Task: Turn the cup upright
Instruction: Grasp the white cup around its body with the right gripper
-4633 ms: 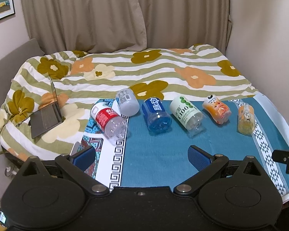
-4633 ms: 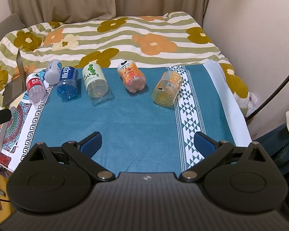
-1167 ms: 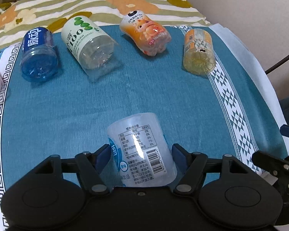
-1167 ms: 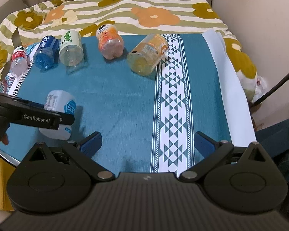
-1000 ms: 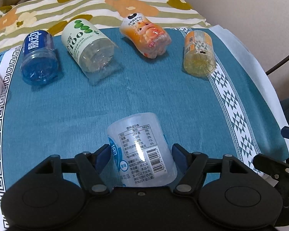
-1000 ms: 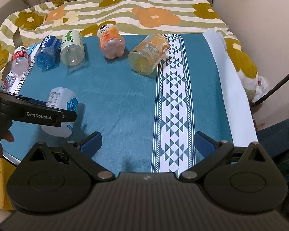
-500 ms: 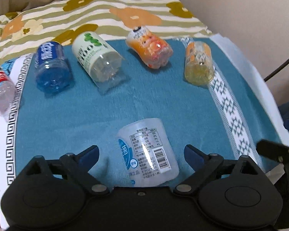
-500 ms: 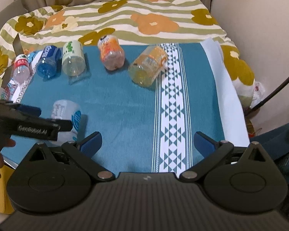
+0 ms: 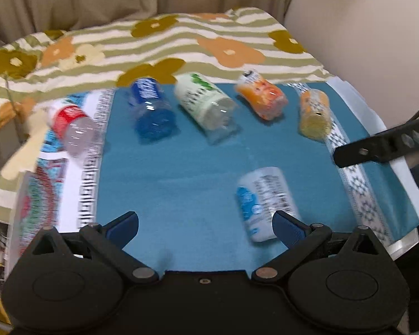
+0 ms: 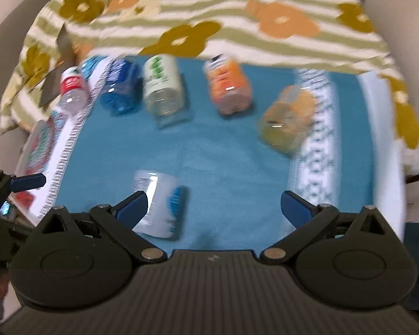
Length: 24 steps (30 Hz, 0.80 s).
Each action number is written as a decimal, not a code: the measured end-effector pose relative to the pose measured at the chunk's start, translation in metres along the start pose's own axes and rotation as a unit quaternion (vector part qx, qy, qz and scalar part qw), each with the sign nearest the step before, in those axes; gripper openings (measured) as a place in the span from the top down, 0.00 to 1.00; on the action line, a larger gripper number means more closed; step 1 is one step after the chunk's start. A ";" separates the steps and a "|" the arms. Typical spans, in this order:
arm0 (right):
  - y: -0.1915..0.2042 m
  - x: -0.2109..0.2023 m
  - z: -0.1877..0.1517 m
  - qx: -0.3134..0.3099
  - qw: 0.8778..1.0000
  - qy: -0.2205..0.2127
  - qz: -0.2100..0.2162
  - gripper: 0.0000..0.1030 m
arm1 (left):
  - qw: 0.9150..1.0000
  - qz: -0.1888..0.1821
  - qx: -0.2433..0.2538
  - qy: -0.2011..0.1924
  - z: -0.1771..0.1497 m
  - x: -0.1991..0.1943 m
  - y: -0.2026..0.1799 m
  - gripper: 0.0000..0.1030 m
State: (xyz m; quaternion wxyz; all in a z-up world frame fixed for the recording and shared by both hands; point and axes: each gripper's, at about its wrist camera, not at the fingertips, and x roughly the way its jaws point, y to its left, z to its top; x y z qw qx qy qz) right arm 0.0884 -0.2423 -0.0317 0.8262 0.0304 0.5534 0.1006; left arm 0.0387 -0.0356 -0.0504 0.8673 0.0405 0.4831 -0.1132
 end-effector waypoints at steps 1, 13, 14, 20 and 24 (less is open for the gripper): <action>0.004 0.010 0.007 0.005 1.000 0.017 0.011 0.00 | 1.000 0.002 -0.001 -0.002 -0.002 -0.002 0.005 0.00; 0.022 0.097 0.035 0.094 0.983 0.138 0.072 0.02 | 0.999 -0.005 -0.047 0.021 -0.029 -0.001 0.063 0.00; 0.023 0.101 0.034 0.097 0.982 0.144 0.071 0.03 | 0.998 -0.006 -0.050 0.022 -0.029 0.000 0.067 0.00; 0.024 0.117 0.027 0.104 0.979 0.161 0.070 0.26 | 0.998 -0.008 -0.061 0.026 -0.034 0.001 0.079 0.00; 0.022 0.117 0.025 0.108 0.980 0.153 0.072 0.28 | 0.998 -0.013 -0.063 0.029 -0.036 0.001 0.080 0.00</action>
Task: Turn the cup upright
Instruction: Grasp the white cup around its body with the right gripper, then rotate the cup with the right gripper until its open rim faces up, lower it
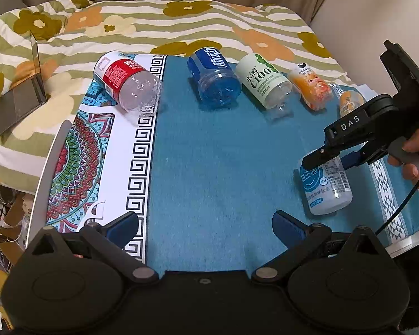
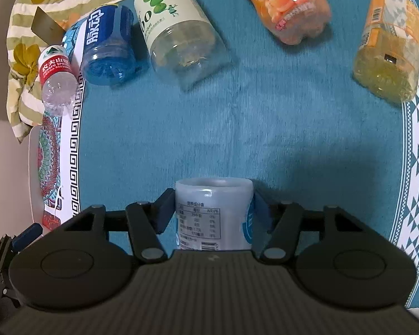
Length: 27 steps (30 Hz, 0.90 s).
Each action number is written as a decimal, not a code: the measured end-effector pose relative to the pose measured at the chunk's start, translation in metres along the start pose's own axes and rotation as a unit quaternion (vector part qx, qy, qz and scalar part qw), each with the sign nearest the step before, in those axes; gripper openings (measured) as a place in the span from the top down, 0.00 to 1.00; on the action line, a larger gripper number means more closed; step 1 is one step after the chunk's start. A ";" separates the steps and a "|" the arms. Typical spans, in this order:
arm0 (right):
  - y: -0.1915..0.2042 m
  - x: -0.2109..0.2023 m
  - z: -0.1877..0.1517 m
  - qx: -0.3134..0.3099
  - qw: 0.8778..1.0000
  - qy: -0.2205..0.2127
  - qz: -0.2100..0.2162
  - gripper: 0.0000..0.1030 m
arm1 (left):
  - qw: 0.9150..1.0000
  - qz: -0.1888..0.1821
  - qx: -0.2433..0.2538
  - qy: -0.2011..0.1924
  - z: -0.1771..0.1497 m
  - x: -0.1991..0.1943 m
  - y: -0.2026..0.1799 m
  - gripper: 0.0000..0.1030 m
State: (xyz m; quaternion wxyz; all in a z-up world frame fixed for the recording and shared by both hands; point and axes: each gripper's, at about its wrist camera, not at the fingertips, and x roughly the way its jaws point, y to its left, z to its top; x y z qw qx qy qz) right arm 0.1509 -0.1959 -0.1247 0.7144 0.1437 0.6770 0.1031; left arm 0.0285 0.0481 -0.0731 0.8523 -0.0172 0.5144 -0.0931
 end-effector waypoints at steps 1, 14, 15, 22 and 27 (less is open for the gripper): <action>0.000 -0.001 -0.001 0.000 1.000 -0.002 0.001 0.29 | 1.000 -0.002 -0.001 0.000 0.000 0.000 0.000 0.00; 0.018 -0.063 -0.045 -0.018 0.976 -0.217 0.017 0.31 | 1.000 0.003 0.003 -0.028 0.005 -0.022 -0.001 0.00; 0.021 -0.064 -0.056 -0.018 0.965 -0.262 0.011 0.31 | 1.000 0.003 0.002 -0.028 0.005 -0.021 0.000 0.00; 0.040 -0.020 -0.100 -0.053 0.900 -0.428 -0.064 0.31 | 1.000 0.011 0.011 -0.027 0.002 -0.016 0.004 0.00; 0.041 0.010 -0.112 -0.067 0.877 -0.468 -0.088 0.31 | 0.998 0.027 0.036 -0.036 -0.005 -0.014 0.007 0.00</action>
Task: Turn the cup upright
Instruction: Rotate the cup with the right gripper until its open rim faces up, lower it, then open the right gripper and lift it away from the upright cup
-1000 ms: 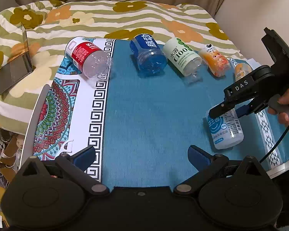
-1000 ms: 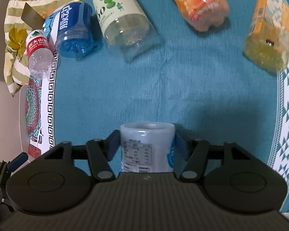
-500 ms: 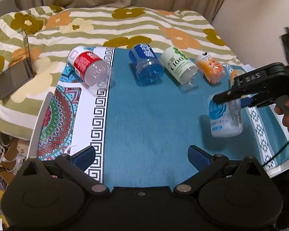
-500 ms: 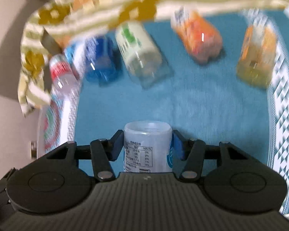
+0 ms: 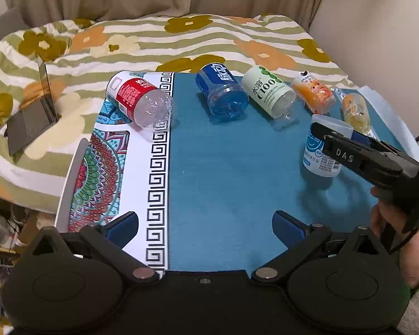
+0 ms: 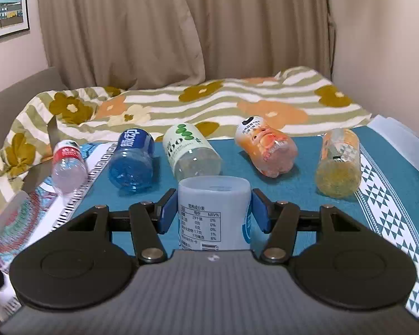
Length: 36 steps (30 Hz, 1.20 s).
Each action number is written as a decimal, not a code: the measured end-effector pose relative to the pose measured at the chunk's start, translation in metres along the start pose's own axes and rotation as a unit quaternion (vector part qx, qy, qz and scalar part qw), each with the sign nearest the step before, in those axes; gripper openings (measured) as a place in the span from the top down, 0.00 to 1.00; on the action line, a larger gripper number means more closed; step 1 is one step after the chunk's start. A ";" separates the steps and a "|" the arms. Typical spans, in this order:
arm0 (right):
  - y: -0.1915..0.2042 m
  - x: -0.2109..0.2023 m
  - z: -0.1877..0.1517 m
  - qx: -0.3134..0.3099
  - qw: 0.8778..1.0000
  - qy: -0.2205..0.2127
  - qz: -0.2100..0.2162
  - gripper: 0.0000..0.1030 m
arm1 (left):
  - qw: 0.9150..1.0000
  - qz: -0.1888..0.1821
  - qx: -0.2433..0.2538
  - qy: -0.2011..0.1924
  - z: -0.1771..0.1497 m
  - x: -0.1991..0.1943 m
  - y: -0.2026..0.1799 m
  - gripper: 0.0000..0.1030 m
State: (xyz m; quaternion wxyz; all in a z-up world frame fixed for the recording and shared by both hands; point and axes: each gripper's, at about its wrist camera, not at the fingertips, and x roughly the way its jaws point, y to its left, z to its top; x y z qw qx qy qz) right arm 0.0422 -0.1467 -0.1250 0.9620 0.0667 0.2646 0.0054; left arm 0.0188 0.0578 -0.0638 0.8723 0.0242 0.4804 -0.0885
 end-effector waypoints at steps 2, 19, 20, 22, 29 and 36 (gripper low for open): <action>0.000 0.000 -0.009 -0.003 1.000 -0.009 -0.003 0.30 | 1.000 0.004 0.007 -0.003 -0.002 0.000 0.001 0.00; 0.004 -0.026 -0.025 -0.015 1.000 0.005 0.000 0.28 | 1.000 -0.005 0.028 -0.011 -0.006 -0.001 -0.004 0.00; 0.004 -0.025 -0.025 -0.017 1.000 0.006 0.000 0.28 | 1.000 -0.005 0.027 -0.011 -0.007 -0.001 -0.003 0.00; 0.006 -0.025 -0.024 -0.020 1.000 0.008 -0.001 0.26 | 1.000 -0.005 0.025 -0.013 -0.007 -0.003 -0.002 0.00; 0.007 -0.029 -0.017 -0.016 0.999 0.032 -0.002 0.00 | 1.000 -0.005 0.016 -0.024 -0.006 -0.009 0.000 0.00; -0.003 -0.065 0.010 -0.017 0.998 0.065 -0.006 0.00 | 0.998 -0.010 0.017 -0.054 0.005 -0.026 -0.012 0.00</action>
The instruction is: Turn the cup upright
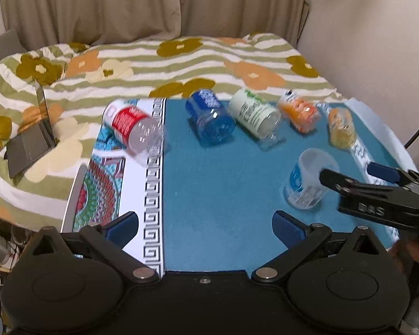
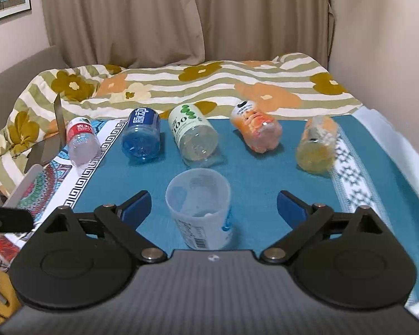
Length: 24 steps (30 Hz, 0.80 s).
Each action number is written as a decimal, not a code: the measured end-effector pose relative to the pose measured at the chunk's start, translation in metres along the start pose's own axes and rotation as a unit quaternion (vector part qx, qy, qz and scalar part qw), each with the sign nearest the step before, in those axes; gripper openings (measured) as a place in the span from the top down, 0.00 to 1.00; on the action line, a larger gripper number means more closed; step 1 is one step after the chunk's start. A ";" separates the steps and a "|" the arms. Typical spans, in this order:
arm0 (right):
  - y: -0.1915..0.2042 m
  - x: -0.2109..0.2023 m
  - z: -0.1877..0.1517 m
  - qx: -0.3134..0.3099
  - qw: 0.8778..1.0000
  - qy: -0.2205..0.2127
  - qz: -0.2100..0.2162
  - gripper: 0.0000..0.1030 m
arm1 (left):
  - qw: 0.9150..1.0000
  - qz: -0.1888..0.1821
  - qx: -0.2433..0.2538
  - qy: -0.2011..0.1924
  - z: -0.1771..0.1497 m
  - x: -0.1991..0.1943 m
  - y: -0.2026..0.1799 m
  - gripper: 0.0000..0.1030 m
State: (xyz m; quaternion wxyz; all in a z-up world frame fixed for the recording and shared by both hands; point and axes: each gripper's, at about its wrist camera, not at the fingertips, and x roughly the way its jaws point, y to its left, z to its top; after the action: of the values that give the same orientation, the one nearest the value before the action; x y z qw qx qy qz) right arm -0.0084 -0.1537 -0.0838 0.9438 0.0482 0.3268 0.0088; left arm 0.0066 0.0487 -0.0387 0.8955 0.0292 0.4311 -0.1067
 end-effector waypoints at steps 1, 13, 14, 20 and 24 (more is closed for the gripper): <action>-0.002 -0.007 0.004 -0.001 1.000 0.008 -0.002 0.00 | 1.000 0.000 0.001 -0.006 0.002 -0.004 -0.003 0.00; -0.041 -0.071 0.043 -0.003 0.993 0.110 -0.029 0.00 | 0.995 0.054 0.042 -0.068 0.015 -0.036 -0.048 0.00; -0.044 -0.073 0.043 -0.004 0.993 0.116 -0.031 0.00 | 0.995 0.056 0.042 -0.070 0.014 -0.037 -0.050 0.00; -0.059 -0.079 0.038 0.008 0.991 0.127 -0.037 0.00 | 0.995 0.063 0.041 -0.071 0.008 -0.039 -0.061 0.00; -0.065 -0.079 0.036 0.017 0.991 0.130 -0.037 0.00 | 0.995 0.063 0.036 -0.068 0.006 -0.039 -0.065 0.00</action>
State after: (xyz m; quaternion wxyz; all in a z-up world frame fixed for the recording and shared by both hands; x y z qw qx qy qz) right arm -0.0490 -0.2251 -0.0132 0.8920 0.0511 0.4485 -0.0252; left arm -0.0261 -0.0087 -0.0018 0.9260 0.0818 0.3624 -0.0671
